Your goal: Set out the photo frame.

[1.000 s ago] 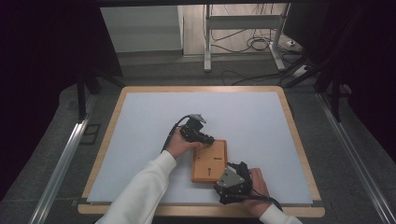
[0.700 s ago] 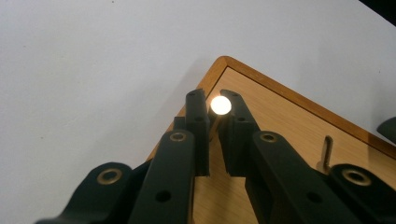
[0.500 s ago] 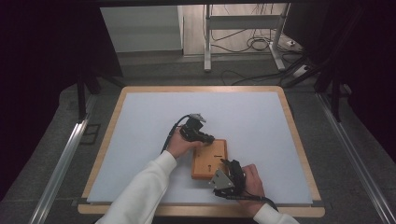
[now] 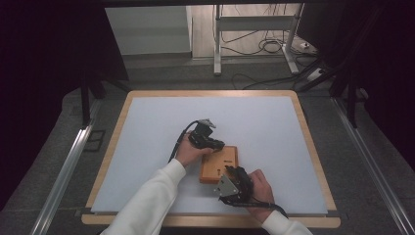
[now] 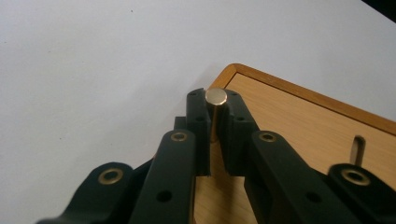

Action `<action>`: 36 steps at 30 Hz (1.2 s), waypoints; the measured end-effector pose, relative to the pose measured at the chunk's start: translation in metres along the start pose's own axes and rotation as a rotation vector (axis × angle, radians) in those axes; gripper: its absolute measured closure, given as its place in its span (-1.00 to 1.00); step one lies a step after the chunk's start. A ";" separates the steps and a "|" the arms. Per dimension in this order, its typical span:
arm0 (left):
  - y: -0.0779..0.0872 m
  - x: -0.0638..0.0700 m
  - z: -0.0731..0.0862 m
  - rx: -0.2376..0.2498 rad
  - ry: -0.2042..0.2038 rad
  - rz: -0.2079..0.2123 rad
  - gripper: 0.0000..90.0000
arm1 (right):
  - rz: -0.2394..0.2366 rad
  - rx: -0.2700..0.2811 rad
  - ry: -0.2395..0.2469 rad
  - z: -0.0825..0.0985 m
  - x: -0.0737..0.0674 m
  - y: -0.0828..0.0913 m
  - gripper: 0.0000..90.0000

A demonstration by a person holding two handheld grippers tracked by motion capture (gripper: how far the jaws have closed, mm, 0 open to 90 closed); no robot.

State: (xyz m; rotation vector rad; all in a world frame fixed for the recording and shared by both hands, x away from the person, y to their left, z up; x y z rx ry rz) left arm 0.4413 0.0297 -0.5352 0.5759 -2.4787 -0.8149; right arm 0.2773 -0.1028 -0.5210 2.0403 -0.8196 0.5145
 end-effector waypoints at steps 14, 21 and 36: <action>0.051 -0.006 0.012 0.142 0.007 -0.125 -0.15 | -0.017 0.022 -0.056 0.000 0.018 0.007 0.04; 0.086 0.000 0.048 0.181 0.005 -0.162 -0.26 | -0.031 0.016 -0.054 0.000 0.022 0.006 0.04; 0.121 0.014 0.111 0.129 -0.024 -0.201 -0.27 | -0.067 0.007 -0.096 -0.008 0.045 0.008 0.12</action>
Point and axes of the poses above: each handheld gripper's, and its own axes: y roughly backward along the jaws, z roughly out of its underside, x roughly to its right, the point moved 3 cm from there along -y, roughly forward along the jaws, and after that the axes turned 2 degrees about x, right-handed, at the moved point
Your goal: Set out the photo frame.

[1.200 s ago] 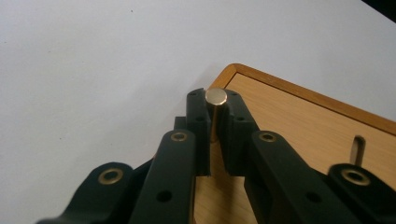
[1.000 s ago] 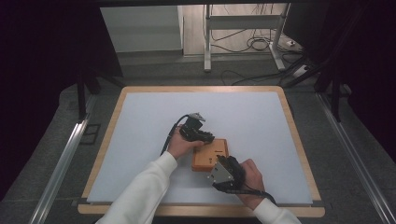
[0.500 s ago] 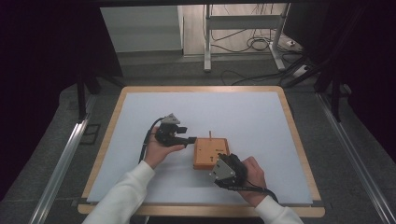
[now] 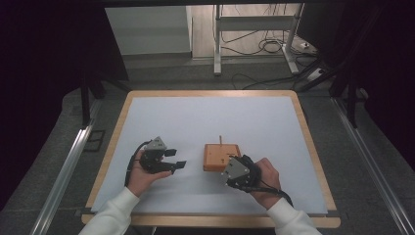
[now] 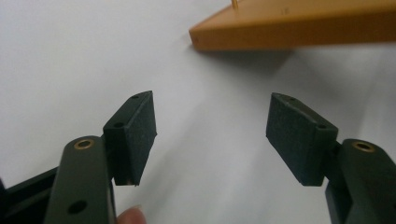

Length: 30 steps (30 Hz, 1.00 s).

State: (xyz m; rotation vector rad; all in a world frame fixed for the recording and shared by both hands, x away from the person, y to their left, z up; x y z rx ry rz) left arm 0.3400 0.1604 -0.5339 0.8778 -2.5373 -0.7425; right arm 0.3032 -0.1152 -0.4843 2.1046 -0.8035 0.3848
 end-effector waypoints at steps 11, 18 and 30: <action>0.002 0.000 0.007 -0.011 -0.007 -0.001 -0.27 | -0.050 -0.034 -0.027 -0.016 0.028 0.000 0.24; -0.001 0.001 0.008 -0.019 -0.011 0.003 -0.27 | -0.067 -0.057 -0.018 -0.024 0.038 -0.004 0.32; -0.006 0.002 0.011 -0.042 -0.013 0.008 -0.27 | -0.064 -0.074 0.034 -0.039 0.051 -0.015 0.50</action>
Point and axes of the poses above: each handheld gripper's, and its own axes: y roughly backward along the jaws, z roughly out of its underside, x roughly to its right, the point moved 3 cm from there along -y, roughly forward along the jaws, and after that the axes turned 2 degrees about x, right-handed, at the moved point
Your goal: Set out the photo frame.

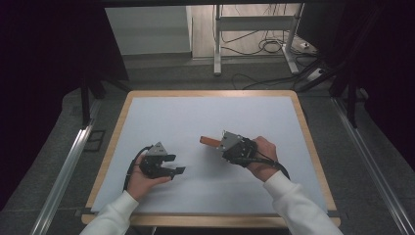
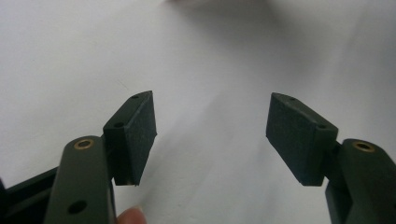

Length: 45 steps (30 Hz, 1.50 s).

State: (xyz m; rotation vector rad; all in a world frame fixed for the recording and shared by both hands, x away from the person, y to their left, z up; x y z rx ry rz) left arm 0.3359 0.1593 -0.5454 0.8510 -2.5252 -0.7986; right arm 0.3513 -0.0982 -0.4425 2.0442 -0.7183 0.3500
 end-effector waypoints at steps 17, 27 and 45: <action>0.003 -0.004 0.001 0.013 0.018 -0.010 -0.27 | -0.106 0.075 -0.004 -0.026 -0.003 0.005 0.55; 0.003 -0.006 0.001 0.017 0.018 -0.014 -0.27 | -0.231 0.147 0.019 -0.032 -0.023 0.025 0.54; 0.001 -0.005 0.003 -0.004 0.010 -0.010 -0.28 | -0.164 0.129 -0.106 -0.014 0.013 0.011 0.39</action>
Point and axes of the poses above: each handheld gripper's, and its own axes: y roughly backward along the jaws, z roughly out of its underside, x roughly to its right, the point moved 3 cm from there along -y, roughly forward along the jaws, and after that the axes turned 2 degrees about x, right-handed, at the moved point
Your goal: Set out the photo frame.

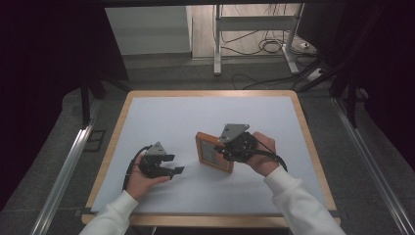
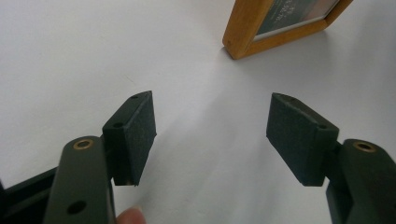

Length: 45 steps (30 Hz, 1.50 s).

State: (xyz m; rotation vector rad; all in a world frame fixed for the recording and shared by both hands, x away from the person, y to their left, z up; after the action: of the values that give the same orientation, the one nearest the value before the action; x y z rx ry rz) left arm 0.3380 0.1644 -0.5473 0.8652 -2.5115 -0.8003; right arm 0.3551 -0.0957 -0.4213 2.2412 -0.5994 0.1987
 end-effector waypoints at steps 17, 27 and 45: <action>-0.002 0.000 0.001 -0.009 -0.006 0.004 -0.29 | 0.081 0.005 -0.121 0.011 0.032 -0.020 0.04; -0.002 0.001 0.001 -0.011 -0.010 0.002 -0.29 | 0.158 -0.013 -0.185 0.017 0.043 -0.030 -0.30; -0.003 0.002 0.002 -0.013 -0.011 0.003 -0.29 | 0.205 0.104 -0.364 0.037 0.050 -0.003 -0.63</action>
State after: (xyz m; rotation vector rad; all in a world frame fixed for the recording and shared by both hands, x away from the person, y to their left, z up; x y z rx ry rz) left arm 0.3371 0.1622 -0.5499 0.8544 -2.5135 -0.8216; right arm 0.3985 -0.1394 -0.4316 2.3318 -1.0362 -0.0811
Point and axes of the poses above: each handheld gripper's, and its own axes: y roughly backward along the jaws, z roughly out of its underside, x roughly to its right, the point moved 3 cm from there along -y, roughly forward along the jaws, and after that the axes turned 2 degrees about x, right-handed, at the moved point
